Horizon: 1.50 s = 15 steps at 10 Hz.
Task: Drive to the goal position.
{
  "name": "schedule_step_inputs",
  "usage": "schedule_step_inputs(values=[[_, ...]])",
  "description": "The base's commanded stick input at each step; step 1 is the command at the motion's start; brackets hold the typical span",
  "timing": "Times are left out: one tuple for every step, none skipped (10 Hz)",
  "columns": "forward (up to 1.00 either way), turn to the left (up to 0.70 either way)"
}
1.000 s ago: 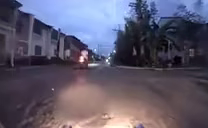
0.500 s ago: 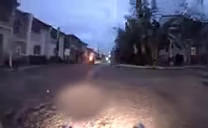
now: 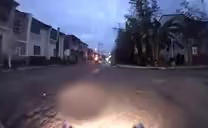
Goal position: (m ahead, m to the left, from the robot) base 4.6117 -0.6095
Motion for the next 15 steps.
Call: schedule_step_inputs(values=[[0.50, 0.00], [0.50, 0.00], [0.50, 0.00], [0.50, 0.00], [0.50, 0.00], [0.50, 0.00], [0.50, 0.00], [0.50, 0.00], [0.50, 0.00], [0.50, 0.00], [0.50, 0.00], [0.50, 0.00], [0.50, 0.00], [0.50, 0.00], [0.50, 0.00]])
